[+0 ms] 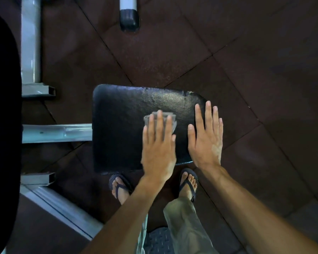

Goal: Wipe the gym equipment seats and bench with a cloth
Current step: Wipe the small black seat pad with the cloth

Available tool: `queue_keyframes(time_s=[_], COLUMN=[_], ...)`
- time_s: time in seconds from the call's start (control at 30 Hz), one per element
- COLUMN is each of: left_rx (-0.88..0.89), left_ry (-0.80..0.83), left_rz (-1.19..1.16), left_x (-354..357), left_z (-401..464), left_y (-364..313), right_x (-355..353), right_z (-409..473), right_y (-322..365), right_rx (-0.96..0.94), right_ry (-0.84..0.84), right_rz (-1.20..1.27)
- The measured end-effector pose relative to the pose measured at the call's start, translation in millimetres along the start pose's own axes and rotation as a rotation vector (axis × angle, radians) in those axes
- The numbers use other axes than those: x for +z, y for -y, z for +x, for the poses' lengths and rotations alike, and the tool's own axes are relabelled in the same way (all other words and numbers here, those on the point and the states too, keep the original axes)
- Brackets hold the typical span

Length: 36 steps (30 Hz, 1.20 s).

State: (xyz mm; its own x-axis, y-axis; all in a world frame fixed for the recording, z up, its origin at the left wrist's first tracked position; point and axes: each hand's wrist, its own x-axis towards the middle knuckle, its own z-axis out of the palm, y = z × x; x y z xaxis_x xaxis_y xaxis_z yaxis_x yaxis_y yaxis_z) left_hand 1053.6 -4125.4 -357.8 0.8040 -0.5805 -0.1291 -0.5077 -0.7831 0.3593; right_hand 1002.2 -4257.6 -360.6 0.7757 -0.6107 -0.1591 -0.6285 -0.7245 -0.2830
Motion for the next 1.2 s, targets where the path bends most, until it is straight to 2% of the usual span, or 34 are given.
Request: queue_keyframes(time_s=[0.1, 0.2, 0.23, 0.37, 0.5, 0.6, 0.7, 0.8, 0.93, 1.0, 1.07, 1.13, 1.2], left_rx=[-0.056, 0.058, 0.065, -0.045, 0.001, 0.001, 0.004, -0.003, -0.012, -0.003, 0.006, 0.01, 0.005], left_ry=[0.016, 0.054, 0.022, -0.049, -0.034, -0.044, -0.049, -0.044, -0.054, -0.064, -0.06, -0.058, -0.055], left_rz=[-0.111, -0.344, -0.322, 0.026, 0.193, 0.176, 0.173, 0.169, 0.182, 0.184, 0.188, 0.187, 0.177], left_x=[-7, -32, -38, -42, -33, -33, -35, -34, -30, -29, -30, -32, -32], left_z=[31, 28, 27, 30, 26, 25, 25, 26, 26, 26, 26, 26, 26], left_y=[-15, 7, 24, 97, 111, 111, 109, 108, 109, 109, 110, 110, 110], right_x=[-7, -14, -16, -8, 26, 31, 10, -5, -3, 7, 16, 18, 14], right_z=[2, -4, -7, -11, -13, -36, -54, -26, 35, 36, 8, -30, -55], right_y=[-4, 0, 6, 62, 110, 89, 38, 5, 44, 72, 88, 79, 46], right_rx=[-0.022, -0.009, -0.012, -0.095, -0.071, -0.15, -0.235, -0.105, 0.086, 0.016, -0.168, -0.355, -0.413], right_ry=[0.056, 0.07, 0.054, 0.0, 0.01, 0.03, 0.071, 0.067, -0.04, -0.017, 0.053, 0.114, 0.117], right_rz=[0.123, 0.241, 0.25, 0.153, 0.002, -0.086, -0.18, -0.16, -0.076, -0.103, -0.125, -0.144, -0.175])
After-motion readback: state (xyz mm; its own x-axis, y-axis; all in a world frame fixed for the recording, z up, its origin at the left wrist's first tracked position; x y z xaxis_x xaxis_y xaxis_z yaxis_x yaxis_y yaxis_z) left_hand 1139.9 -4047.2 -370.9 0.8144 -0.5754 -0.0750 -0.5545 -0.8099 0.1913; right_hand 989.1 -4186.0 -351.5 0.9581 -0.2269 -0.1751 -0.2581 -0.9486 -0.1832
